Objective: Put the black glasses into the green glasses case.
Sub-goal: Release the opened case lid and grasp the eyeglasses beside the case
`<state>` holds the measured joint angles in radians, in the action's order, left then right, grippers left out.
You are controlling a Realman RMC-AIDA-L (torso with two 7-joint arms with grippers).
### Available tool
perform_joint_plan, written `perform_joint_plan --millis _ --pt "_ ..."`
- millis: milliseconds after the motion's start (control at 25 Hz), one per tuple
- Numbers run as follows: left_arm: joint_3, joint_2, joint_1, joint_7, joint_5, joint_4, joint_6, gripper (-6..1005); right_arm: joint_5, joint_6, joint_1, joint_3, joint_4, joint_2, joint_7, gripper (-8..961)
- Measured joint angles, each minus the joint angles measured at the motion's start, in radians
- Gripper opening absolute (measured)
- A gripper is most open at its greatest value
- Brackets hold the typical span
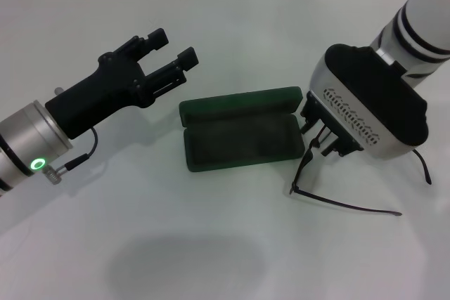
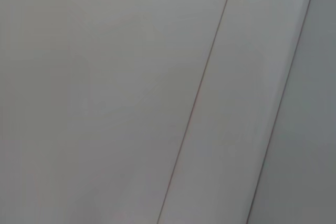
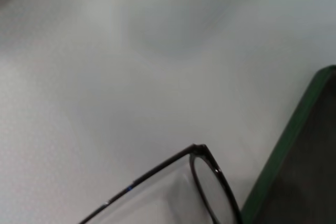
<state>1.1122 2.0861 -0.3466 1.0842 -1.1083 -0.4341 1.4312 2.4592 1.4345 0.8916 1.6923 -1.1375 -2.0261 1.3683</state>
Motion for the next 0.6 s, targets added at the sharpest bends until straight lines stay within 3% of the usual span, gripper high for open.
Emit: perform_joint_plan --millis 200,600 --pt "0.000 -0.003 0.004 0.006 0.000 0.000 0.000 803 0.008 -0.038 -0.007 0.033 0.001 -0.002 0.004 433" --pt "0.000 -0.008 0.009 0.006 0.000 0.000 -0.005 802 0.009 -0.119 -0.030 0.106 0.006 -0.002 0.012 420"
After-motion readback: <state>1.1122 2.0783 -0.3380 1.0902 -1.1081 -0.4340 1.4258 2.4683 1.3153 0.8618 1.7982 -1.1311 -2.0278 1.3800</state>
